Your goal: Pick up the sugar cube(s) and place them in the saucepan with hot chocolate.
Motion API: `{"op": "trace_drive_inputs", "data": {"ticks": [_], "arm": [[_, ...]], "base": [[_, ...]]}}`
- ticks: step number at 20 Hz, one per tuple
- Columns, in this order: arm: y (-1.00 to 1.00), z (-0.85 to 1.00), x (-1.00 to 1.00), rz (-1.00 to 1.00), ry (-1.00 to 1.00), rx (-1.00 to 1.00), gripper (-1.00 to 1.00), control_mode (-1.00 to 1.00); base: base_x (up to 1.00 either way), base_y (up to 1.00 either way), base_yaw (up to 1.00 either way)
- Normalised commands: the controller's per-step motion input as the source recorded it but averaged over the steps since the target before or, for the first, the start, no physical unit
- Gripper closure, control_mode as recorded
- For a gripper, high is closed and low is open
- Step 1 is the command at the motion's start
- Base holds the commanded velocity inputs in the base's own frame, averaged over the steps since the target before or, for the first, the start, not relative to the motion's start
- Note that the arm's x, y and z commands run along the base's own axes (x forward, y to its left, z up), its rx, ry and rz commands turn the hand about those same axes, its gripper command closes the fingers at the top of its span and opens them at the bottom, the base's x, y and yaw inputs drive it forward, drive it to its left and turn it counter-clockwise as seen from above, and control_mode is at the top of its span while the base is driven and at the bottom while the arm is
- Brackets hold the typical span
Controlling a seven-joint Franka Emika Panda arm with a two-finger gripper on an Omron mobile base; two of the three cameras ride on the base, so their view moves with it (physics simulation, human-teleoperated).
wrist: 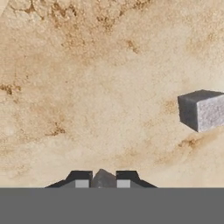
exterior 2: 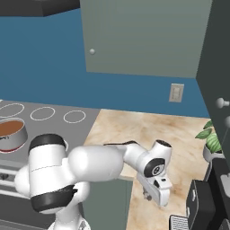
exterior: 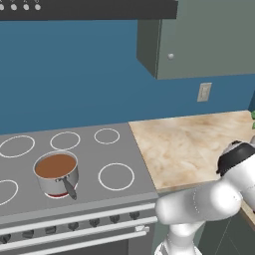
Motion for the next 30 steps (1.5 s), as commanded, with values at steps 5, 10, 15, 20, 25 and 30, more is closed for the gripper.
{"op": "trace_drive_inputs", "data": {"ticks": [5, 10, 15, 20, 25, 30], "arm": [[0.00, -0.08, -0.17, 0.00, 0.01, 0.00, 1.00, -1.00], [0.00, 0.02, -0.49, 0.00, -0.12, 0.03, 1.00, -1.00], [0.00, 0.43, -0.22, 0.00, -0.15, 0.08, 1.00, -1.00], [0.23, 0.84, 0.00, 0.05, -0.12, 0.04, 1.00, -1.00], [0.61, 0.77, 0.00, 0.14, -0.14, 0.04, 1.00, -1.00], [0.79, 0.39, -0.04, 0.17, -0.22, 0.01, 1.00, -1.00]], "base": [[0.00, 0.00, 0.00], [0.00, 0.00, 0.00], [0.00, 0.00, 0.00], [0.00, 0.00, 0.00], [0.00, 0.00, 0.00], [0.00, 0.00, 0.00]]}}
